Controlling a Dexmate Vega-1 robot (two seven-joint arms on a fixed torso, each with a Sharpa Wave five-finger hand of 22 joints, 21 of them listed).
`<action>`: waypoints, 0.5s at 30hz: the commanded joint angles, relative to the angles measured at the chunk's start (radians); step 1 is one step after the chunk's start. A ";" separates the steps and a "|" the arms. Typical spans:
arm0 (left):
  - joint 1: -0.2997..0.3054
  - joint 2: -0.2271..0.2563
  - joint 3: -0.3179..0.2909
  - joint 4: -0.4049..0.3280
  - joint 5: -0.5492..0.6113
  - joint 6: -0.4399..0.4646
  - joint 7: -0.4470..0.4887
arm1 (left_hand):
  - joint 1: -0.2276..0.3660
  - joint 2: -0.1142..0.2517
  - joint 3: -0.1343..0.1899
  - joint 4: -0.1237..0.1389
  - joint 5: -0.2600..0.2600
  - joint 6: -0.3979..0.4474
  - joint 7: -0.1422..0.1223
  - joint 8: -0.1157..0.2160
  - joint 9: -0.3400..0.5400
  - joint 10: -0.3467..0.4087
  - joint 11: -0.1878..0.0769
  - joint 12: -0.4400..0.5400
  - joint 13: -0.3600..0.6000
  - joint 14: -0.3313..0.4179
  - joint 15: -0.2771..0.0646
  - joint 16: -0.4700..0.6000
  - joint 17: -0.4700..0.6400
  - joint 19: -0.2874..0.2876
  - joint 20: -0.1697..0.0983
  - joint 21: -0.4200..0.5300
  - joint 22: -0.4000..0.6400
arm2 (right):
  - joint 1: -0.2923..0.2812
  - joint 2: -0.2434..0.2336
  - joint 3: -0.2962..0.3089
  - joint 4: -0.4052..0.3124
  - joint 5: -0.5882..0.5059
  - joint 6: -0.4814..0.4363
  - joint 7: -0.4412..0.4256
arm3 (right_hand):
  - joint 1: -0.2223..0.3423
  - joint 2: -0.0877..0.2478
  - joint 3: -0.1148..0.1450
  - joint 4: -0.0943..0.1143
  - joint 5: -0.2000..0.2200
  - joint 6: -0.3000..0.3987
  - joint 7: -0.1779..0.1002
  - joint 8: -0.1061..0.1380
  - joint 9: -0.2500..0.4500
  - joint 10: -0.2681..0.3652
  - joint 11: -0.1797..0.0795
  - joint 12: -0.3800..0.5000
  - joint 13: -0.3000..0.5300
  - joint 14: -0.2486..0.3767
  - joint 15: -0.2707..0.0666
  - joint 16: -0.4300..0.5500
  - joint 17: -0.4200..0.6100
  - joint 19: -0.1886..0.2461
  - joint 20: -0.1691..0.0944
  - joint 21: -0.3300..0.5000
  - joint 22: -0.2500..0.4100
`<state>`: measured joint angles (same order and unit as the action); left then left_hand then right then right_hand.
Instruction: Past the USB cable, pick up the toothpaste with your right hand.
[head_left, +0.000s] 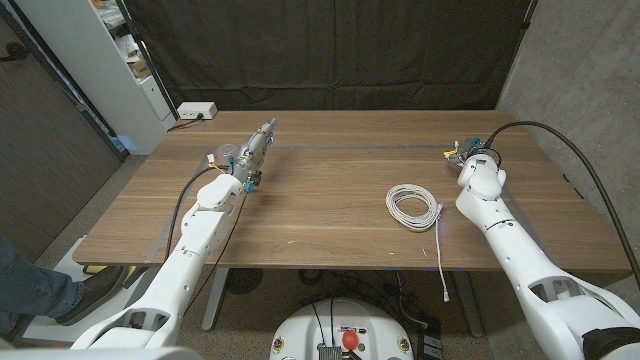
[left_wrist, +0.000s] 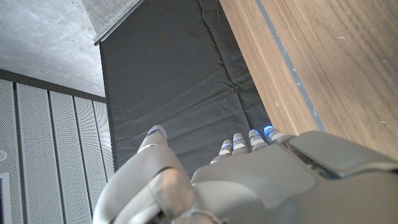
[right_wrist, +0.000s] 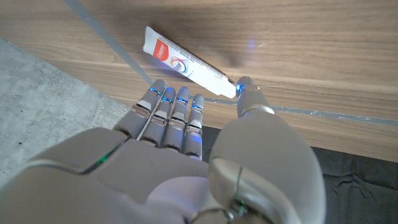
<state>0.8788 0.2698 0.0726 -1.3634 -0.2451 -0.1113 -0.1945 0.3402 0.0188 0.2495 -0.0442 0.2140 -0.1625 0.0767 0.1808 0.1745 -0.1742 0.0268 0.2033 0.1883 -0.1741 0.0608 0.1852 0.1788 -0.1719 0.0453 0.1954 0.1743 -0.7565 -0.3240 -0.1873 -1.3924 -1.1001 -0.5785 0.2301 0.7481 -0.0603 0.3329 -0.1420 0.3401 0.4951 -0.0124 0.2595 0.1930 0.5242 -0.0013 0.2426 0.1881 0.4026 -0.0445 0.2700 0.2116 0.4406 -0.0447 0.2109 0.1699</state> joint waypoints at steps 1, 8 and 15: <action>-0.009 -0.004 0.004 0.015 0.004 0.004 -0.001 | 0.000 0.003 0.001 -0.008 -0.007 0.000 0.003 0.006 0.003 -0.058 0.003 0.001 0.003 -0.073 0.004 0.002 0.003 -0.092 0.002 0.000 0.006 | 0.018 -0.002 -0.010 0.031 0.009 -0.008 -0.005 | 0.000 0.003 0.002 0.007 0.003 0.023 -0.002 0.005 0.002 0.017 -0.003 0.003 0.004 0.015 -0.030 0.004 0.003 0.013 -0.004 0.001 0.005; -0.017 -0.005 0.009 0.025 0.011 0.008 -0.004 | 0.000 0.003 0.000 -0.008 -0.007 0.001 0.003 0.007 0.003 -0.059 0.006 0.000 0.003 -0.074 0.003 0.001 0.003 -0.092 0.005 0.000 0.006 | 0.028 -0.005 -0.017 0.051 0.010 -0.011 -0.008 | -0.004 0.006 0.001 0.011 0.004 0.029 -0.006 0.004 0.002 0.026 -0.002 0.003 0.004 0.026 -0.032 0.006 0.004 0.018 -0.002 0.002 0.005; -0.024 -0.006 0.008 0.029 0.011 0.013 -0.006 | -0.001 0.004 0.000 -0.009 -0.007 0.001 0.003 0.007 0.003 -0.059 0.007 0.000 0.003 -0.074 0.004 0.001 0.003 -0.092 0.005 0.000 0.006 | 0.036 -0.006 -0.020 0.064 0.017 -0.012 -0.010 | -0.009 0.008 -0.001 0.015 0.004 0.043 -0.006 0.005 0.002 0.042 -0.005 0.003 0.005 0.041 -0.033 0.009 0.005 0.028 -0.002 0.004 0.005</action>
<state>0.8640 0.2653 0.0787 -1.3425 -0.2392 -0.1073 -0.1979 0.3402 0.0188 0.2453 -0.0484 0.2062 -0.1625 0.0767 0.1808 0.1745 -0.1742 0.0268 0.2032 0.1883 -0.1741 0.0608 0.1852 0.1788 -0.1719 0.0452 0.1954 0.1743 -0.7355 -0.3274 -0.1992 -1.3551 -1.0899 -0.5860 0.2245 0.7478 -0.0600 0.3325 -0.1334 0.3400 0.5254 -0.0178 0.2595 0.1930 0.5560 -0.0087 0.2424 0.1880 0.4313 -0.0411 0.2741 0.2115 0.4573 -0.0494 0.2109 0.1698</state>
